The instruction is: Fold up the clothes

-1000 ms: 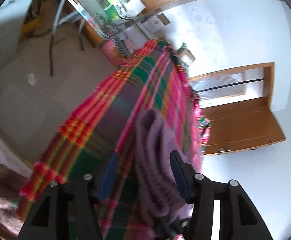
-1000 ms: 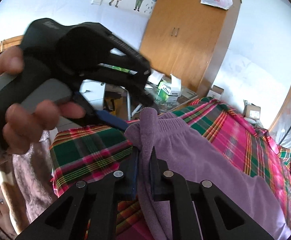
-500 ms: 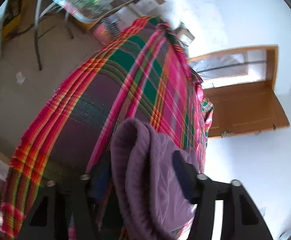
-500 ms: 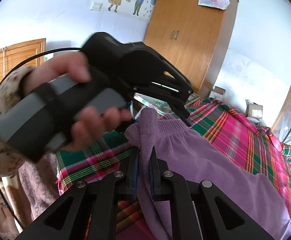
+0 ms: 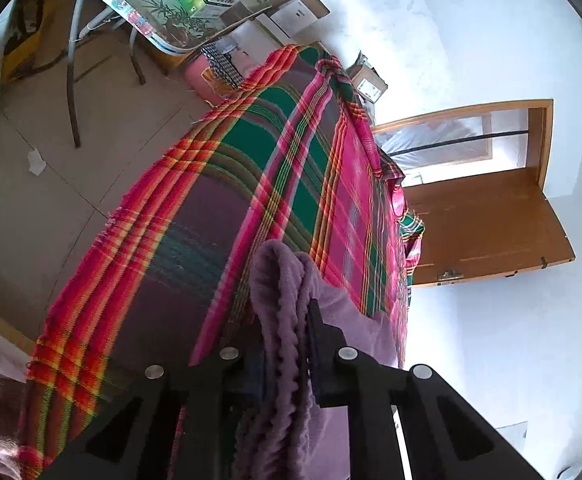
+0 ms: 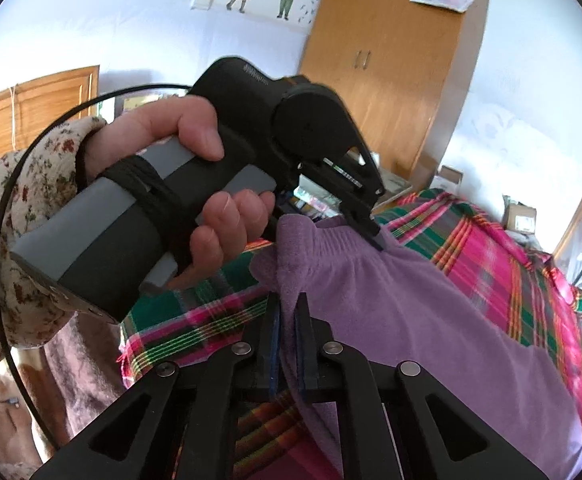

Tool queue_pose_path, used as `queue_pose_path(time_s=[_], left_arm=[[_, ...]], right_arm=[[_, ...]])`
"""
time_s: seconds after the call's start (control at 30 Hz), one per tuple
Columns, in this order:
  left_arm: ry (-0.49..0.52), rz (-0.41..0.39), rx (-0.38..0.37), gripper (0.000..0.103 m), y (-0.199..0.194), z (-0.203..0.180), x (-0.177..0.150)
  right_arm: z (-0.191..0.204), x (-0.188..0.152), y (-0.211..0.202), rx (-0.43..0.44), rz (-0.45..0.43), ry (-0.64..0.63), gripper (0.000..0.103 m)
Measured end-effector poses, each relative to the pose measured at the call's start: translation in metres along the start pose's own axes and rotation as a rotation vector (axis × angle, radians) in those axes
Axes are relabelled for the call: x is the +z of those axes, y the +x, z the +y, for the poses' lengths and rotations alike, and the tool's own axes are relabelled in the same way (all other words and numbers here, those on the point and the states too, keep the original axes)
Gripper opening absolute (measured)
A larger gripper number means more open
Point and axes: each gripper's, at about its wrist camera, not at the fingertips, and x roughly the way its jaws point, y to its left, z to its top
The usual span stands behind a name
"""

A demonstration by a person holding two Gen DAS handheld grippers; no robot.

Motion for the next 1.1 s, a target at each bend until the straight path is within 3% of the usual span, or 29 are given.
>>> queue_pose_path(time_s=[0.5, 1.1], left_arm=[[0.002, -0.006, 0.037, 0.016, 0.006, 0.005, 0.005], [0.139, -0.094, 0.067, 0.016, -0.014, -0.069, -0.016]], right_arm=[[-0.003, 0.002, 0.024, 0.037, 0.052, 0.037, 0.006], [-0.046, 0.006, -0.043, 0.003, -0.133, 0.195, 0.006]])
